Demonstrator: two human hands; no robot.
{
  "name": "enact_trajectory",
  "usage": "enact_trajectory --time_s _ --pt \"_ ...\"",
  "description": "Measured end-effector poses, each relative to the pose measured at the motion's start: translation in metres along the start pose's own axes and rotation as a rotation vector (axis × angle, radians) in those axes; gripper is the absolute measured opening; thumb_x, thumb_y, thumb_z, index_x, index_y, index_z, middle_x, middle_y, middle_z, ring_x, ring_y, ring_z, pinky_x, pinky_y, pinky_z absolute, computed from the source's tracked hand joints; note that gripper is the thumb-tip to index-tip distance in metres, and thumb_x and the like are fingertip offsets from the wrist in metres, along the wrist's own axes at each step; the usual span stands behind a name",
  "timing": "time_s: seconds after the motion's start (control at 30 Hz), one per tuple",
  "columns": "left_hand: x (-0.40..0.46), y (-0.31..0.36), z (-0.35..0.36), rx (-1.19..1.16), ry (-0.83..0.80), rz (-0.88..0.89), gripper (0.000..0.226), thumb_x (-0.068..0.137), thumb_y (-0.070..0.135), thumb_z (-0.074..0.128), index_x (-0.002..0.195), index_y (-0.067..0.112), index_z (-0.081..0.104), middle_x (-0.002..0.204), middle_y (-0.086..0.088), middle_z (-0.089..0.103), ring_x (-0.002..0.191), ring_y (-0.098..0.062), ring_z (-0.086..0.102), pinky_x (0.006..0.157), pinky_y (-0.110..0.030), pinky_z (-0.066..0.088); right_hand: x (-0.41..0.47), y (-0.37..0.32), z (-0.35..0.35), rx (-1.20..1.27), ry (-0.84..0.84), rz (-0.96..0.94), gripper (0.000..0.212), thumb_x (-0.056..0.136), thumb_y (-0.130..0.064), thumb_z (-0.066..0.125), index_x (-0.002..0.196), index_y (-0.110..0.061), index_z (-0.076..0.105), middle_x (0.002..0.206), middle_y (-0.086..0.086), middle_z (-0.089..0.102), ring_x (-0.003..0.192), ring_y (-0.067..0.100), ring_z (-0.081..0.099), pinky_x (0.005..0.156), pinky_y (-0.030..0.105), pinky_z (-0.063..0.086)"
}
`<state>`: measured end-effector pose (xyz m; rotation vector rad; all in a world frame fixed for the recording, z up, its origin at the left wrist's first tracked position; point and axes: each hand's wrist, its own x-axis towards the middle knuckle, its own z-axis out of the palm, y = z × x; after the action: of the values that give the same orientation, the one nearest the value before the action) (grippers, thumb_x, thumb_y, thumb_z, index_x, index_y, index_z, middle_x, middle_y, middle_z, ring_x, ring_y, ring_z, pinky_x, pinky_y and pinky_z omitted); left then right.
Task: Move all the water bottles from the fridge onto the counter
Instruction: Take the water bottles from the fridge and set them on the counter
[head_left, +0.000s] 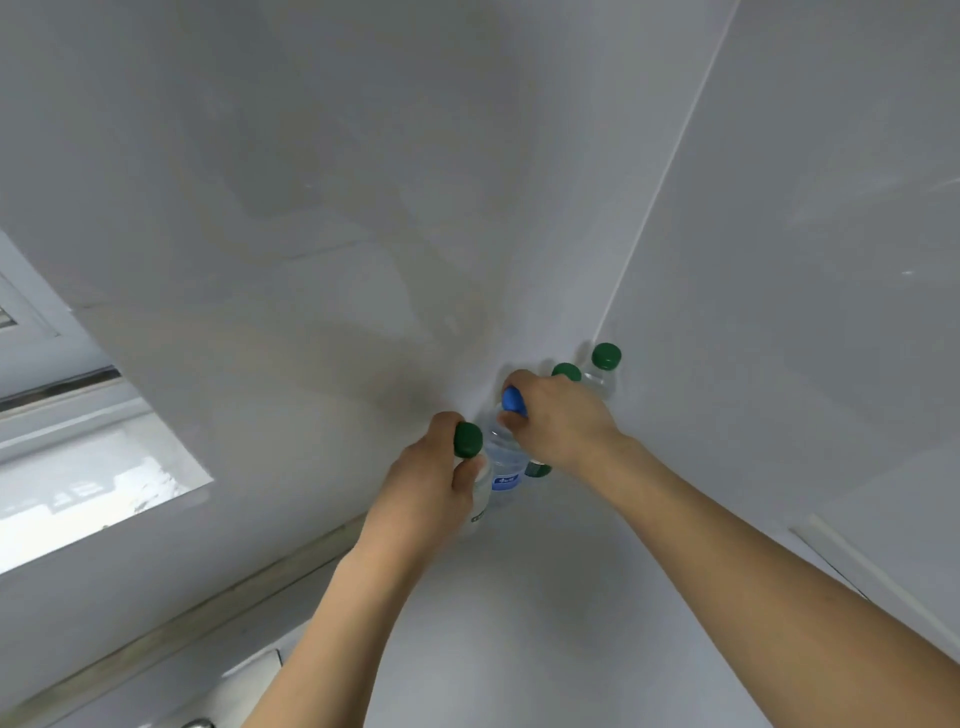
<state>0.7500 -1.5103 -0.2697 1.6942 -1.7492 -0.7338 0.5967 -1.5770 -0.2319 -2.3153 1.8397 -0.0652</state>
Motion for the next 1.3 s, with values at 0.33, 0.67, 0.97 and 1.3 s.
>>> enact_trajectory --time_s 0.33,0.67,0.97,1.3 --pt "0.020 -0.005 0.010 0.028 -0.064 0.006 0.013 0.096 0.019 0.049 0.107 0.017 0.043 0.084 0.005 0.051 0.073 -0.018 0.050 0.060 -0.029 0.037 0.006 0.010 0.013 0.108 0.017 -0.003 0.024 0.096 -0.030 0.053 0.114 -0.013 0.051 0.096 0.009 0.062 0.081 0.028 0.058 0.064 0.034 0.045" --pt "0.013 0.008 0.004 0.101 -0.143 -0.049 0.018 0.096 0.019 0.049 0.112 0.018 0.041 0.107 -0.004 0.058 0.089 -0.022 0.056 0.077 -0.033 0.046 -0.042 0.012 0.009 0.290 0.087 0.092 0.067 0.097 -0.028 0.054 0.154 -0.029 0.017 0.136 0.007 0.051 0.108 0.026 0.059 0.088 0.041 0.051" --pt "-0.018 0.064 0.015 0.447 0.034 0.493 0.038 0.087 0.010 0.057 0.123 0.000 0.057 0.129 -0.019 0.056 0.115 -0.042 0.054 0.096 -0.046 0.044 -0.155 0.061 -0.014 0.330 0.274 0.261 0.064 0.093 -0.026 0.058 0.150 -0.015 0.030 0.148 0.007 0.038 0.134 0.025 0.039 0.106 0.027 0.030" --pt "-0.074 0.182 0.109 0.527 -0.261 0.704 0.052 0.103 0.029 0.035 0.151 0.013 0.022 0.160 -0.005 0.019 0.146 -0.026 0.016 0.120 -0.040 0.012 -0.312 0.147 -0.035 0.285 0.365 0.550 0.060 0.095 -0.027 0.057 0.148 -0.013 0.033 0.151 0.003 0.036 0.139 0.020 0.033 0.113 0.027 0.026"
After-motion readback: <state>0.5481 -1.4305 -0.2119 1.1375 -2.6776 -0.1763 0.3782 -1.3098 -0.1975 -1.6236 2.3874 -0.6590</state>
